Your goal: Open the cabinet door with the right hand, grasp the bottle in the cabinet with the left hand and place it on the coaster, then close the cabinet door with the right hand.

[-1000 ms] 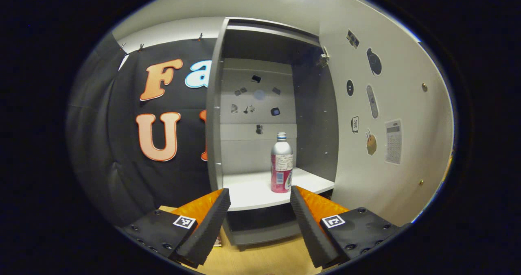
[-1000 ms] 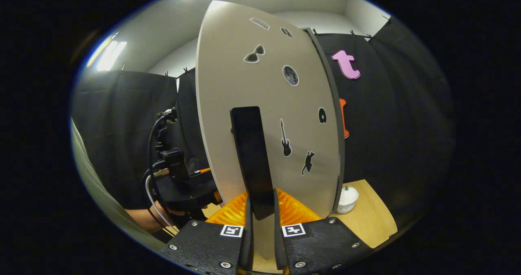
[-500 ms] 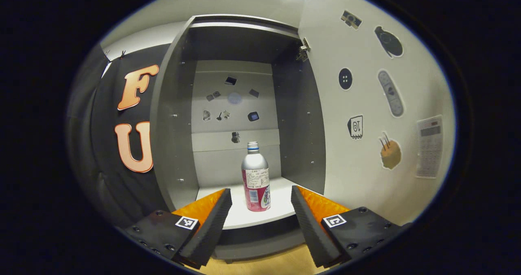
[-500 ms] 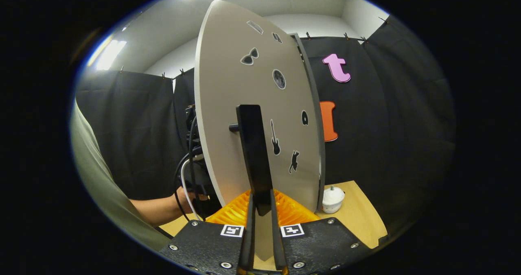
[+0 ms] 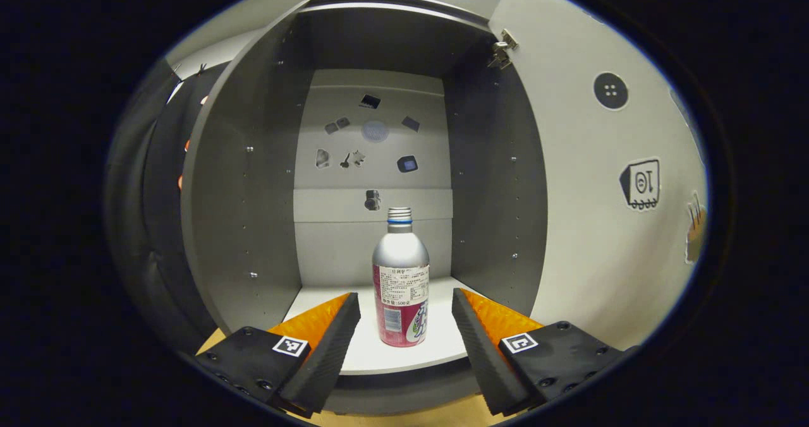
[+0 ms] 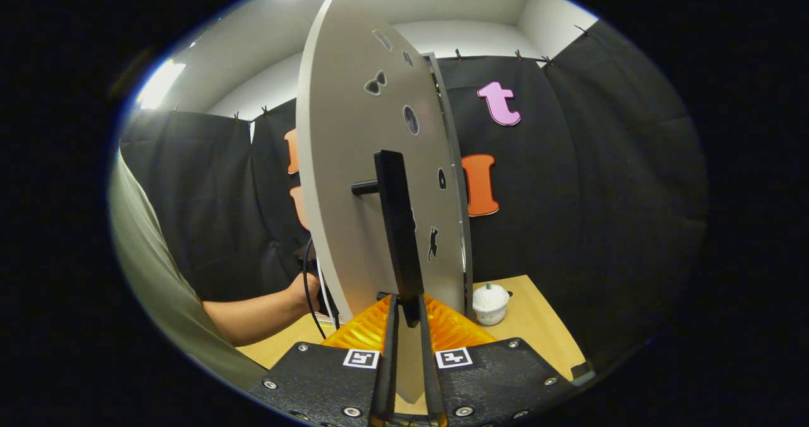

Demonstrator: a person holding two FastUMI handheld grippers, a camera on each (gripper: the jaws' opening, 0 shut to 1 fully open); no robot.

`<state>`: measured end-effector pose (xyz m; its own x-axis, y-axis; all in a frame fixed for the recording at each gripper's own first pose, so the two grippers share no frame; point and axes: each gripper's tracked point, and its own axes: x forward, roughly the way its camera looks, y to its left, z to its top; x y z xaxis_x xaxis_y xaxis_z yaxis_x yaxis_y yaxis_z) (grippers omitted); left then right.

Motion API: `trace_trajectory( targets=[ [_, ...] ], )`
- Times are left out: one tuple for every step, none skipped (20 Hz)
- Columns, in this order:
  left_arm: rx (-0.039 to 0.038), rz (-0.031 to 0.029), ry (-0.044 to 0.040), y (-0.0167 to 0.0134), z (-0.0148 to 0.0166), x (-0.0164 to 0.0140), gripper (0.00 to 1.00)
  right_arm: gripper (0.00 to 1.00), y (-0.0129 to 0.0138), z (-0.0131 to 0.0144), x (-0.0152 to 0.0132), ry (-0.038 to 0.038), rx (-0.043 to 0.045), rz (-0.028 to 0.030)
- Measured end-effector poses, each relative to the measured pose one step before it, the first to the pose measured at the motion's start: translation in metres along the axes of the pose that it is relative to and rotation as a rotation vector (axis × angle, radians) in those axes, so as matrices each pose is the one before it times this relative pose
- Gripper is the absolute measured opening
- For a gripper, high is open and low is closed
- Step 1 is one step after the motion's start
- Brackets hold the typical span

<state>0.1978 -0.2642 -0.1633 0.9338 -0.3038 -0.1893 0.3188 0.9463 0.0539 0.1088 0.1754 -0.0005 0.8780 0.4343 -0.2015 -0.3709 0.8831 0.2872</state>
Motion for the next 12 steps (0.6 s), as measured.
trace_trajectory(
  targets=[
    [-0.01116,0.01527,0.01105,0.00286,-0.0027,0.00807,0.96,0.18,-0.00133,-0.00016,-0.00053,0.00364,0.00271,0.01072],
    [-0.00681,0.00661,0.01894,0.00016,-0.00581,0.00799,0.95,0.19,0.00208,-0.00016,-0.00008,0.00531,0.01064,0.0131],
    [-0.00998,0.00912,0.01437,-0.00033,-0.00555,0.00472,0.95,0.19,0.00199,0.00016,0.00013,0.00121,0.01084,0.00986],
    [-0.01766,-0.00833,0.01524,-0.00231,-0.00571,0.00466,0.96,0.19,0.00104,0.00018,-0.00043,-0.00105,0.00627,0.0044],
    [-0.01056,0.0048,0.00502,0.00017,-0.00504,0.00736,0.96,0.19,0.00005,0.00038,-0.00009,-0.00105,-0.00236,0.00089],
    [0.00649,0.01962,0.00447,0.00387,-0.00361,0.00721,0.96,0.19,-0.00144,-0.00011,-0.00003,0.00084,-0.00726,-0.00121],
    [0.00843,0.01074,0.00052,0.00207,-0.0024,0.00578,0.96,0.19,-0.00148,-0.00034,-0.00002,0.00117,-0.00605,0.00041],
    [0.01124,0.00226,0.00992,-0.00089,-0.00345,0.0072,0.96,0.19,-0.00051,-0.00017,-0.001,0.00179,0.00003,0.00193],
    [0.00565,0.00112,0.01411,-0.00071,-0.00505,0.00768,0.95,0.19,-0.00009,-0.00026,0.00015,0.00401,0.00507,0.00273],
    [-0.00233,-0.00461,0.01089,-0.001,-0.00377,0.00678,0.95,0.19,0.00011,-0.00035,-0.00082,0.0025,0.00365,-0.00156],
    [-0.00271,-0.00416,0.00261,-0.00157,-0.00263,0.00512,0.96,0.19,-0.00078,0.00045,-0.00105,-0.00066,-0.00085,-0.00543],
    [0.0027,0.00184,0.00187,0.00002,-0.00136,0.00412,0.96,0.19,-0.0017,-0.00026,0.00051,-0.00255,-0.00051,-0.00945]
  ],
)
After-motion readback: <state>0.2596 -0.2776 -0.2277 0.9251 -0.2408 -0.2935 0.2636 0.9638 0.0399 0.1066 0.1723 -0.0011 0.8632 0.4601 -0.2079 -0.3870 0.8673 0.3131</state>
